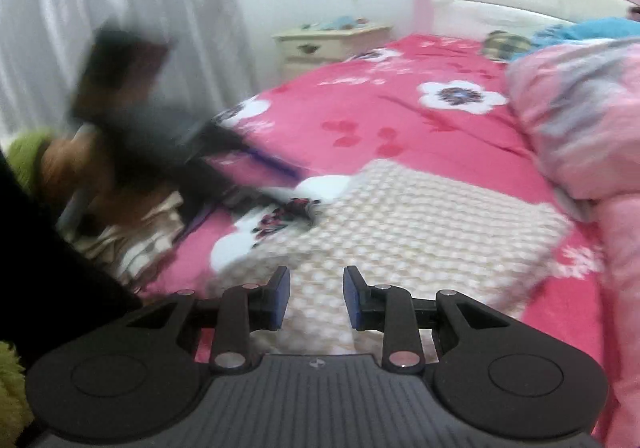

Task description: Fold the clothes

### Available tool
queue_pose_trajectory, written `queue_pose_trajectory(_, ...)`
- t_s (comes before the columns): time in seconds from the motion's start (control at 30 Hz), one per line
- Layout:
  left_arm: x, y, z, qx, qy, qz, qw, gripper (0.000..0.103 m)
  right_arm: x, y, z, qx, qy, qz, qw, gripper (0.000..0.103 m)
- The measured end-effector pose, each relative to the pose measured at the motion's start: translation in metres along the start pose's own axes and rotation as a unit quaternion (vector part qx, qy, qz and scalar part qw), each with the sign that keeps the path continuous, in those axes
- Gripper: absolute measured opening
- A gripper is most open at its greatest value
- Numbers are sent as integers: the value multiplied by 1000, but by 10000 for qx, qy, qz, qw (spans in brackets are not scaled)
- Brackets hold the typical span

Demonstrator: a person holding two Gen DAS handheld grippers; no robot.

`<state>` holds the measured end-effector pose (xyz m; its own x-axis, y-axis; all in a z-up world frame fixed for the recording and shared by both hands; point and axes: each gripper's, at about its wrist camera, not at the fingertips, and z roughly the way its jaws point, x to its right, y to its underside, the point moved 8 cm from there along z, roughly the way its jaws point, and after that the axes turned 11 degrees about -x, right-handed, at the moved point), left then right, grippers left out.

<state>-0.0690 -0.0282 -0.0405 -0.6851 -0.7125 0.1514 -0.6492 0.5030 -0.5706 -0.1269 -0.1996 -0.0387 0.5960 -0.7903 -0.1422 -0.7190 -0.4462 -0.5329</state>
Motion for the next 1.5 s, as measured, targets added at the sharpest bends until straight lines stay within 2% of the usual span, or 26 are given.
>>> queue_pose_trajectory(0.1, 14, 34, 29, -479, 25, -81, 9988, 70, 9, 18, 16, -376, 159, 170, 9990, 33)
queue_pose_trajectory(0.13, 15, 40, 34, -485, 104, -165, 9986, 70, 10, 20, 18, -315, 137, 235, 9991, 33)
queue_pose_trajectory(0.2, 6, 29, 20, -250, 204, -277, 9991, 71, 17, 8, 3, -171, 36, 489, 9987, 36)
queue_pose_trajectory(0.23, 1, 23, 13, -132, 253, -332, 9990, 71, 27, -1, -12, 74, 56, 630, 9980, 50)
queue_pose_trajectory(0.27, -8, 17, 4, 61, 295, -488, 9984, 72, 41, -8, -24, 338, 105, 836, 9959, 56)
queue_pose_trajectory(0.33, -35, 10, -2, 226, 554, -1013, 9931, 76, 83, -15, -36, 608, 18, 1532, 9863, 79)
queue_pose_trajectory(0.4, -64, 10, 14, 80, 953, -1844, 9782, 76, 133, -9, -21, 479, -384, 2627, 9629, 83)
queue_pose_trajectory(0.43, -79, 10, 22, 7, 1149, -2255, 9674, 76, 153, -3, -10, 365, -668, 3164, 9456, 84)
queue_pose_trajectory(0.5, -105, 17, 39, -46, 1373, -3118, 9402, 76, 181, 9, 11, 232, -1225, 4088, 9041, 86)
queue_pose_trajectory(0.53, -111, 20, 43, 34, 1459, -3317, 9320, 77, 191, 14, 19, 239, -1430, 4408, 8858, 88)
queue_pose_trajectory(0.63, -130, 27, 55, 277, 1711, -3899, 9044, 81, 204, 22, 36, 483, -1782, 4885, 8528, 95)
queue_pose_trajectory(0.67, -131, 27, 58, 297, 1832, -3942, 9001, 84, 205, 23, 42, 474, -1869, 4924, 8487, 96)
queue_pose_trajectory(0.73, -134, 28, 67, 228, 2019, -4041, 8918, 85, 205, 23, 53, 394, -1866, 4881, 8517, 98)
queue_pose_trajectory(0.83, -143, 30, 80, 154, 1990, -4150, 8876, 85, 210, 16, 63, 420, -1849, 4868, 8527, 100)
queue_pose_trajectory(0.87, -146, 30, 84, 183, 1995, -4184, 8859, 85, 211, 14, 65, 475, -1845, 4884, 8516, 101)
queue_pose_trajectory(0.93, -150, 30, 89, 274, 2160, -4281, 8771, 86, 215, 10, 70, 582, -1847, 4913, 8492, 103)
queue_pose_trajectory(1.03, -152, 26, 96, 385, 2377, -4320, 8692, 94, 220, 3, 78, 705, -1886, 4913, 8474, 103)
queue_pose_trajectory(1.07, -150, 25, 98, 421, 2435, -4307, 8680, 98, 221, 2, 81, 727, -1898, 4901, 8477, 103)
queue_pose_trajectory(1.17, -141, 22, 98, 382, 2475, -4075, 8782, 100, 220, 3, 86, 741, -1941, 4785, 8532, 103)
queue_pose_trajectory(1.23, -132, 24, 95, 269, 2676, -4007, 8759, 100, 217, 5, 86, 721, -1999, 4687, 8574, 103)
queue_pose_trajectory(1.27, -126, 26, 96, 169, 2823, -4002, 8717, 100, 216, 6, 85, 692, -2040, 4680, 8571, 103)
queue_pose_trajectory(1.37, -106, 33, 98, -171, 3247, -3964, 8586, 100, 210, 12, 81, 585, -2206, 4713, 8519, 103)
queue_pose_trajectory(1.5, -85, 43, 98, -423, 3414, -3843, 8567, 101, 198, 21, 77, 406, -2683, 4760, 8365, 103)
